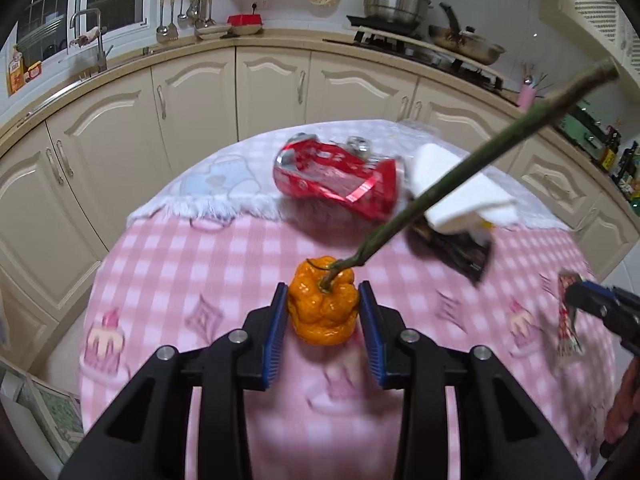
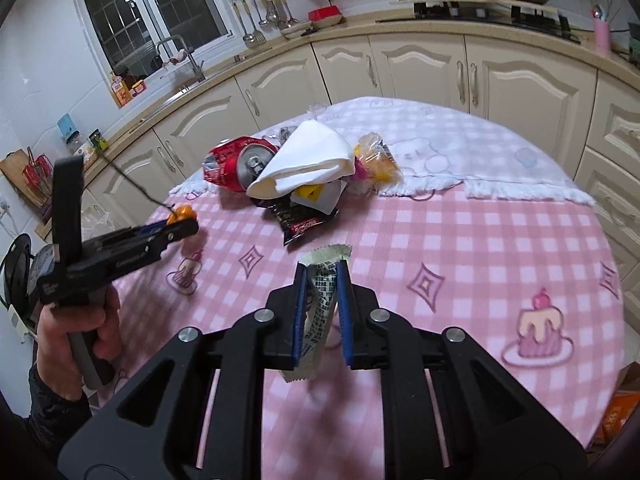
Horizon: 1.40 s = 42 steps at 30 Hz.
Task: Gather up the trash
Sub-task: 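Carry the pepper and wrapper strip over the blue bin and open both tools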
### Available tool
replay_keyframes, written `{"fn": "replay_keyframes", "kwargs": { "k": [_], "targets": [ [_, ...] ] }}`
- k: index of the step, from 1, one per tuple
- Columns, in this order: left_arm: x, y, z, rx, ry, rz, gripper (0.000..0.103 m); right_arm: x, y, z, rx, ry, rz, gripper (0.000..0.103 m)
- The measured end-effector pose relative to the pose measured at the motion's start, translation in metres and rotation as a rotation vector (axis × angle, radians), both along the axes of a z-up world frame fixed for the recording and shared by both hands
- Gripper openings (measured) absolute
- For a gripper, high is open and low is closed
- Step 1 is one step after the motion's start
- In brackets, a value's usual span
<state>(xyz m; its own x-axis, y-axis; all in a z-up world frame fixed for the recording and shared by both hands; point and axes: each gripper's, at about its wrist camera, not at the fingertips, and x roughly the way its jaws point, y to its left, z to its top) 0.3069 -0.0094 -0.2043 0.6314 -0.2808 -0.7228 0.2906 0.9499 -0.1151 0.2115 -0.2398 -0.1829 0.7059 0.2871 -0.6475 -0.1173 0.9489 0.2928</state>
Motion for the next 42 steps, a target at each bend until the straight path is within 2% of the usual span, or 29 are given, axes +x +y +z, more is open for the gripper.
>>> {"fn": "replay_keyframes", "kwargs": {
  "k": [6,17,22,29,32,35,42],
  "targets": [
    [-0.046,-0.005,0.015,-0.052,-0.037,-0.035,0.034,-0.026,-0.007,0.015,0.006,-0.048,-0.007,0.014],
    [-0.096,-0.04,0.05,-0.086,-0.115,-0.119,0.034,-0.07,-0.042,0.043,0.066,-0.118,-0.035,0.014],
    [-0.113,-0.072,0.064,-0.088,-0.141,-0.182,0.034,-0.091,-0.075,0.051,0.092,-0.149,-0.079,0.015],
    [-0.14,-0.144,0.079,-0.119,-0.165,-0.332,0.034,-0.134,-0.15,0.054,0.132,-0.177,-0.209,0.014],
    [-0.155,-0.185,0.08,-0.129,-0.166,-0.421,0.034,-0.16,-0.194,0.045,0.138,-0.166,-0.305,0.015],
    [-0.171,-0.234,0.072,-0.134,-0.148,-0.521,0.034,-0.192,-0.244,0.022,0.142,-0.124,-0.436,0.015],
    [-0.2,-0.348,0.025,-0.124,-0.027,-0.715,0.034,-0.241,-0.329,-0.049,0.192,0.027,-0.644,0.015]
  ]
}}
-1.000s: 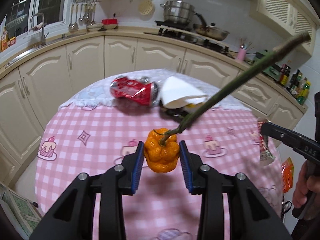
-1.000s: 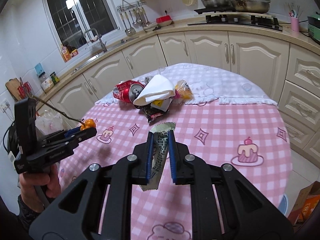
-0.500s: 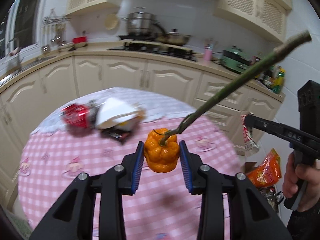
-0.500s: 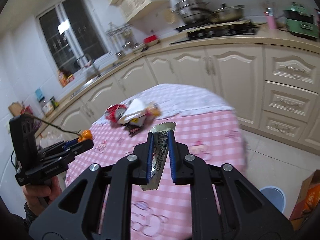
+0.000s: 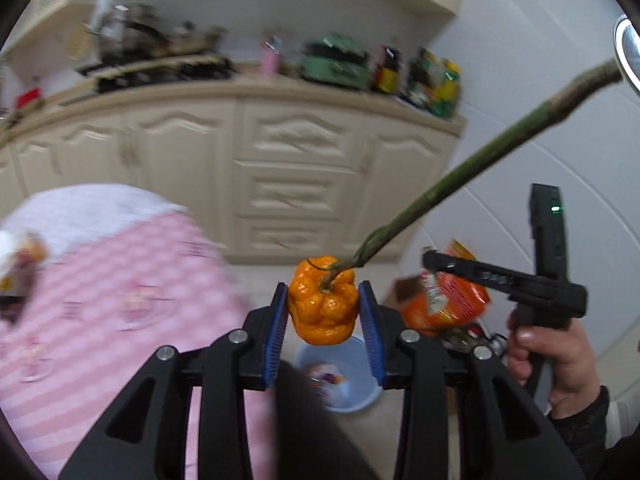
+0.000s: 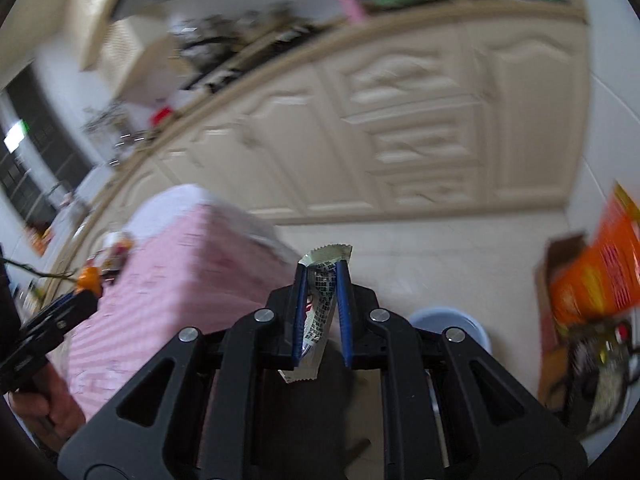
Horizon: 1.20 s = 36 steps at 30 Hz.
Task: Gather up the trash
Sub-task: 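Carry the pepper and wrapper strip over the blue bin and open both tools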
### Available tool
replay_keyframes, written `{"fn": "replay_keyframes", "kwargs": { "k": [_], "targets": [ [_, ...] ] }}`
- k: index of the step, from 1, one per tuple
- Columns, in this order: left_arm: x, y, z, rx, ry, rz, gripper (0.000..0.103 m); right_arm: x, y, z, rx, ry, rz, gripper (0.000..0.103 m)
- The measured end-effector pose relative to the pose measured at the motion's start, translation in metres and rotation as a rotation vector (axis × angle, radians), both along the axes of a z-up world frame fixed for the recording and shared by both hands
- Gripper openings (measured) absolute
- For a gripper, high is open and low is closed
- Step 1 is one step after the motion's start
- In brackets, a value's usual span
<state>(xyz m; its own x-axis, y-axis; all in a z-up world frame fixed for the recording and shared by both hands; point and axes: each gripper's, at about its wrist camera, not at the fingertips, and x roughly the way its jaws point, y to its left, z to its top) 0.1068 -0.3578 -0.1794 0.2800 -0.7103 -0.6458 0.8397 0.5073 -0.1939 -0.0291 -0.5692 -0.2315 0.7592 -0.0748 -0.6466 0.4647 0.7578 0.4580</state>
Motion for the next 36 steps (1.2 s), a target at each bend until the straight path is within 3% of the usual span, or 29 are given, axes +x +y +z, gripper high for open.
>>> {"fn": "replay_keyframes", "kwargs": {
  "k": [9,15,17,18,19,20,21,23,25,27,36],
  "targets": [
    [-0.002,-0.114,-0.099,0.166,0.172,-0.099,0.034,-0.017,-0.059,-0.086,0.135,0.102,-0.103,0.015],
    [0.005,-0.153,-0.149,0.248,0.23,-0.107,0.036,-0.012,-0.075,-0.125,0.197,0.138,-0.11,0.015],
    [0.005,-0.164,-0.161,0.267,0.239,-0.102,0.04,-0.009,-0.08,-0.138,0.216,0.153,-0.119,0.016],
    [0.006,-0.169,-0.168,0.282,0.25,-0.106,0.047,-0.009,-0.081,-0.143,0.223,0.159,-0.123,0.016],
    [0.009,-0.176,-0.176,0.302,0.263,-0.107,0.061,-0.008,-0.085,-0.15,0.242,0.172,-0.128,0.017],
    [0.01,-0.178,-0.181,0.313,0.265,-0.1,0.074,-0.008,-0.088,-0.156,0.269,0.18,-0.133,0.023],
    [0.009,-0.178,-0.183,0.319,0.254,-0.09,0.078,-0.011,-0.091,-0.161,0.29,0.182,-0.149,0.049],
    [0.008,-0.176,-0.184,0.333,0.228,-0.083,0.086,-0.018,-0.093,-0.161,0.289,0.172,-0.182,0.087],
    [0.01,-0.175,-0.184,0.359,0.216,-0.07,0.09,-0.022,-0.093,-0.159,0.289,0.17,-0.191,0.088],
    [0.012,-0.17,-0.181,0.358,0.221,-0.055,0.09,-0.026,-0.094,-0.156,0.284,0.171,-0.204,0.097],
    [0.006,-0.155,-0.151,0.313,0.181,-0.043,0.09,-0.029,-0.088,-0.137,0.232,0.186,-0.222,0.097]
  ]
}}
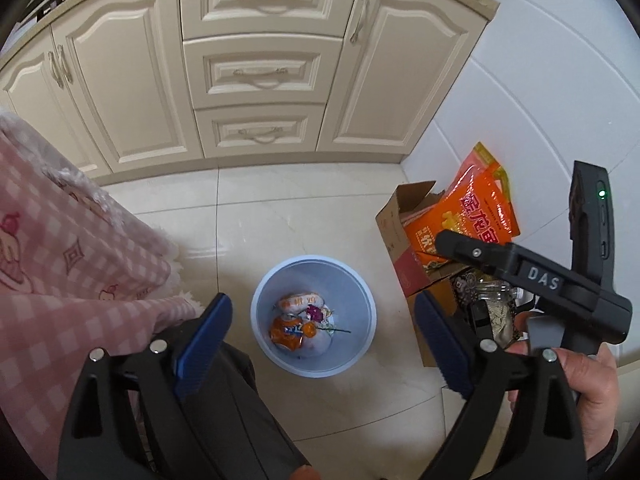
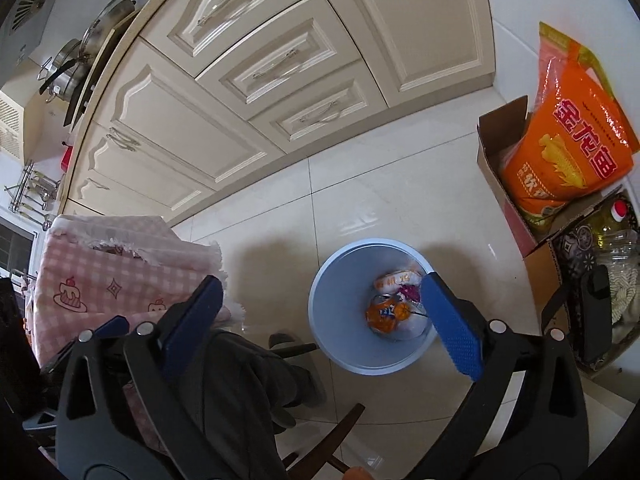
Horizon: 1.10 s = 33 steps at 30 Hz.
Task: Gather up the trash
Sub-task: 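Carry the pepper and wrapper strip over the blue bin and open both tools, then move both tools back over the table toward the can and napkin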
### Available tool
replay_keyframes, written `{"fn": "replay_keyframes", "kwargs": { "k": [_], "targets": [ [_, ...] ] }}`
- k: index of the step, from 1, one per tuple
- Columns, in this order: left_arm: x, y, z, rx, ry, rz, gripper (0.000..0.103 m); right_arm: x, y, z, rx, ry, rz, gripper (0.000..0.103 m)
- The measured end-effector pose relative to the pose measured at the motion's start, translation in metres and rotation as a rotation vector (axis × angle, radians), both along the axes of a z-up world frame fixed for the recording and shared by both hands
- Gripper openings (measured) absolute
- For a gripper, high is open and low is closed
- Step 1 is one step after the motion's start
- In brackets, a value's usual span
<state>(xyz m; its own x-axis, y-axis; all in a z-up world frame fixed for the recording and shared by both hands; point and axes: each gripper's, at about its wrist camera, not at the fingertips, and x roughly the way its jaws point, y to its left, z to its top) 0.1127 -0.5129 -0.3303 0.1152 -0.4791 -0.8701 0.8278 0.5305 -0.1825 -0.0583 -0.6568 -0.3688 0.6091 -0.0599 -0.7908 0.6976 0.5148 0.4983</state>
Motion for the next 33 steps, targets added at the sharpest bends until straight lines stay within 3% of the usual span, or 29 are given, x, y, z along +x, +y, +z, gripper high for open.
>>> {"fn": "replay_keyframes", "kwargs": {
  "k": [9,18,25,33],
  "targets": [
    [-0.011,0.015,0.041,-0.079,-0.026,-0.01,0.09,0.003,0.011,0.034,-0.046,-0.024,0.007,0.097],
    [-0.018,0.051,0.099,-0.2,-0.08,0.007,0.09,0.023,0.044,0.099,-0.139,-0.095,0.073,0.097],
    [-0.012,0.114,0.16,-0.298,-0.189,0.085,0.09,0.055,0.093,0.16,-0.216,-0.192,0.174,0.097],
    [0.01,0.2,0.198,-0.341,-0.291,0.219,0.09,0.098,0.161,0.214,-0.288,-0.27,0.303,0.097]
  ]
}}
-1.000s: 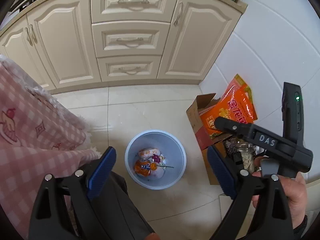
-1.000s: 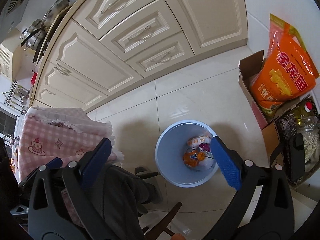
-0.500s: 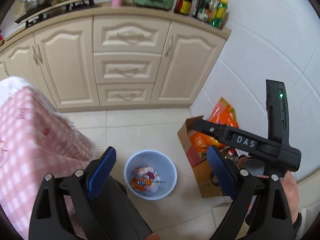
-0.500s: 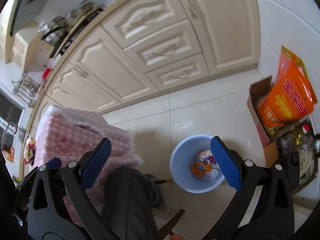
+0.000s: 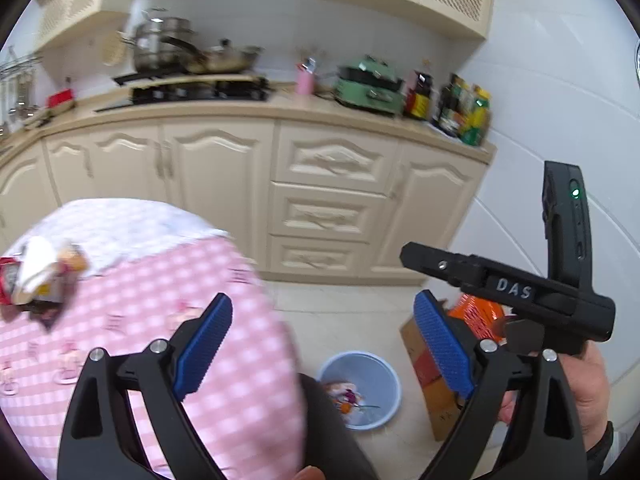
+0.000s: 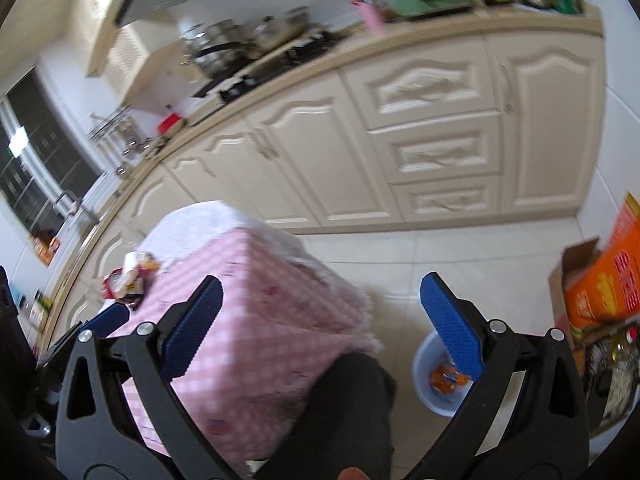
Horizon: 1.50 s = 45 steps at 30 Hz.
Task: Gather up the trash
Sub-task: 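Move both tools back over the table toward the can and napkin, then grasp the red crushed can with the left tool while the right tool grasps the white napkin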
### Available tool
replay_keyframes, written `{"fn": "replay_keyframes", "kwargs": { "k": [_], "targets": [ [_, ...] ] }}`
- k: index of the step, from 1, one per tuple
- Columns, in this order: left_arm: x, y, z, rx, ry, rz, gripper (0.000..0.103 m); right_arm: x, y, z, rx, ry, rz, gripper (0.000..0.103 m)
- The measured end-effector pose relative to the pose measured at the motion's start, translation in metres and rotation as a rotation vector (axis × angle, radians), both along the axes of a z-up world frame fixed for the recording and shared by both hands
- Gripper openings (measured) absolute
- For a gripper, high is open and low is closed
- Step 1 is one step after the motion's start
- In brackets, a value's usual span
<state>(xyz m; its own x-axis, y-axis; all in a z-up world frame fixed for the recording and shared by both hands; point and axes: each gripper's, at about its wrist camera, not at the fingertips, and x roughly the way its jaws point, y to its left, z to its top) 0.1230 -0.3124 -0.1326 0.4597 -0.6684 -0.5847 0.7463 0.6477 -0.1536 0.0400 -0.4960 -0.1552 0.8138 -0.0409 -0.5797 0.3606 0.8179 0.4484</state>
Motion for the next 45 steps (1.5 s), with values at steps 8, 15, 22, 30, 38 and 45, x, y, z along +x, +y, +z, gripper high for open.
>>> {"fn": "replay_keyframes", "kwargs": {
  "k": [8,15,22,30,38,45],
  "targets": [
    [0.023,0.089,0.027,-0.049,-0.075,0.173,0.09,0.049,0.076,0.037,-0.064,-0.049,0.15,0.097],
    [0.042,0.163,0.039,-0.031,-0.16,0.336,0.09,0.092,0.15,0.054,-0.128,-0.067,0.289,0.097],
    [0.069,0.231,0.034,-0.022,-0.156,0.489,0.09,0.139,0.212,0.047,-0.164,-0.044,0.419,0.097],
    [0.113,0.281,0.008,-0.015,-0.096,0.622,0.09,0.198,0.24,0.01,-0.116,0.044,0.465,0.097],
    [0.174,0.307,-0.021,0.033,-0.016,0.726,0.09,0.258,0.253,-0.015,-0.048,0.106,0.478,0.097],
    [0.23,0.314,-0.037,0.044,0.095,0.786,0.09,0.296,0.261,-0.03,0.027,0.155,0.465,0.081]
  ]
}}
